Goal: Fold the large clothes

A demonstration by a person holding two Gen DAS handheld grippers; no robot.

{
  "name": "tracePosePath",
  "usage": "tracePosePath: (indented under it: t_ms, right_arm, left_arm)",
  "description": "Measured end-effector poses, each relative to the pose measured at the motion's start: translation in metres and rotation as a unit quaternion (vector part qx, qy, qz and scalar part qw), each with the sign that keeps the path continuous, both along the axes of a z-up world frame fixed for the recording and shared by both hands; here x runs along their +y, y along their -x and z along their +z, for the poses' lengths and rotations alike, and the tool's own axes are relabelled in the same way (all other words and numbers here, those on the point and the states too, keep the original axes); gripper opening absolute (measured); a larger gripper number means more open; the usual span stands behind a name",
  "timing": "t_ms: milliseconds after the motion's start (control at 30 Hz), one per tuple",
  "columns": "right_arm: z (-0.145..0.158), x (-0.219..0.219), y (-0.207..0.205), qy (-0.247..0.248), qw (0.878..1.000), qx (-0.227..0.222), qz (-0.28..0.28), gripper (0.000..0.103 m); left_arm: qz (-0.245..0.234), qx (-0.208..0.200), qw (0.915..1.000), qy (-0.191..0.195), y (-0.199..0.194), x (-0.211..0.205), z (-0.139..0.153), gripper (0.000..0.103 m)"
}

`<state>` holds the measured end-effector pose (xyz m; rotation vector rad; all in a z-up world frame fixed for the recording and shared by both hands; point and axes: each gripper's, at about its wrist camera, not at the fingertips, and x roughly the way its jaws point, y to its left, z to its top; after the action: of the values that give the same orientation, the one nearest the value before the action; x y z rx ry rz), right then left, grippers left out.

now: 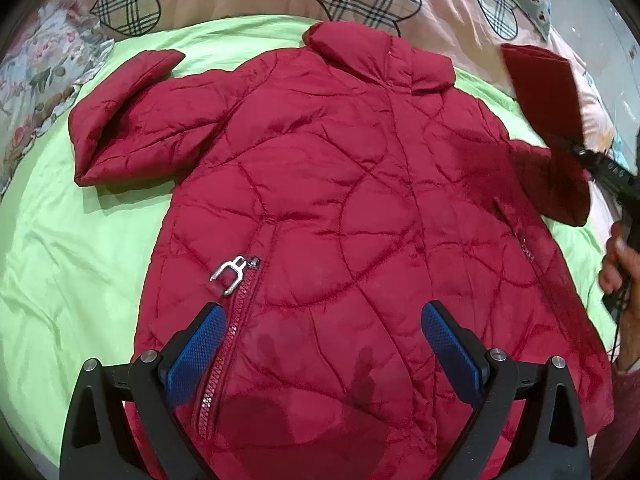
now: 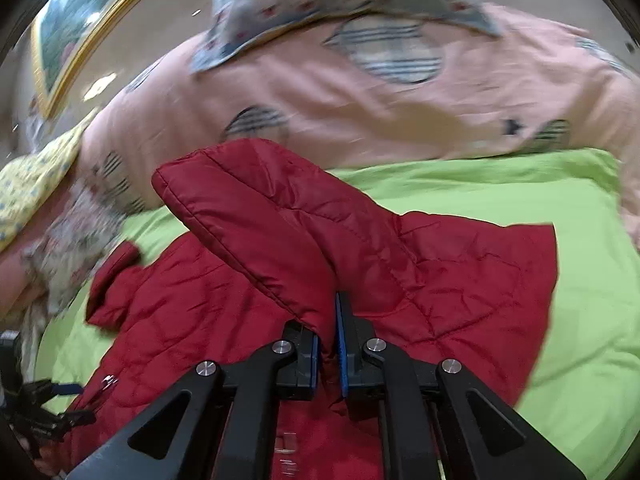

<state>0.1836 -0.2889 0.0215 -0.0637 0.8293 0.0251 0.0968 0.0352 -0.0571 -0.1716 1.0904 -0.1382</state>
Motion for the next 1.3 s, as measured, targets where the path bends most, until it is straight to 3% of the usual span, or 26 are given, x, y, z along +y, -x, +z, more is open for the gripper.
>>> tracePosePath:
  t_ms: [233, 433, 733, 967, 1033, 1100, 1167, 1233, 1300]
  right_arm:
    - [-0.058, 0.049, -0.019, 0.007, 0.996, 0.067, 0.054, 0.007]
    - [-0.086, 0.076, -0.022, 0.014, 0.993, 0.086, 0.085, 0.007]
    - [-0.108, 0.120, -0.025, 0.050, 0.986, 0.081, 0.137, 0.007]
    - [-0.120, 0.141, -0.021, 0.068, 0.980, 0.079, 0.170, 0.008]
    - [-0.121, 0.140, -0.023, 0.062, 0.981, 0.079, 0.167, 0.009]
    - [-0.123, 0.140, -0.025, 0.055, 0.981, 0.082, 0.165, 0.012]
    - [-0.125, 0.141, -0.025, 0.054, 0.981, 0.087, 0.165, 0.013]
    - [-0.126, 0.141, -0.025, 0.053, 0.981, 0.089, 0.166, 0.015]
    - [-0.124, 0.139, -0.024, 0.041, 0.980, 0.099, 0.165, 0.026]
  left_arm:
    - [0.007, 0.000, 0.9995, 0.030, -0.010, 0.015, -0.006, 0.099]
    - [0.011, 0.007, 0.9972, 0.073, -0.029, 0.029, -0.011, 0.099]
    - [0.010, 0.021, 0.9802, 0.197, -0.107, 0.053, -0.012, 0.099]
    - [0.021, 0.074, 0.9599, 0.270, -0.174, 0.062, -0.053, 0.098]
    - [0.021, 0.080, 0.9560, 0.282, -0.186, 0.061, -0.062, 0.085]
    - [0.014, 0.089, 0.9516, 0.294, -0.197, 0.058, -0.071, 0.051]
    - [0.002, 0.087, 0.9505, 0.298, -0.208, 0.052, -0.074, 0.031]
    - [-0.002, 0.078, 0.9565, 0.281, -0.216, 0.047, -0.074, 0.021]
    - [-0.008, 0.068, 0.9601, 0.271, -0.217, 0.047, -0.070, 0.014]
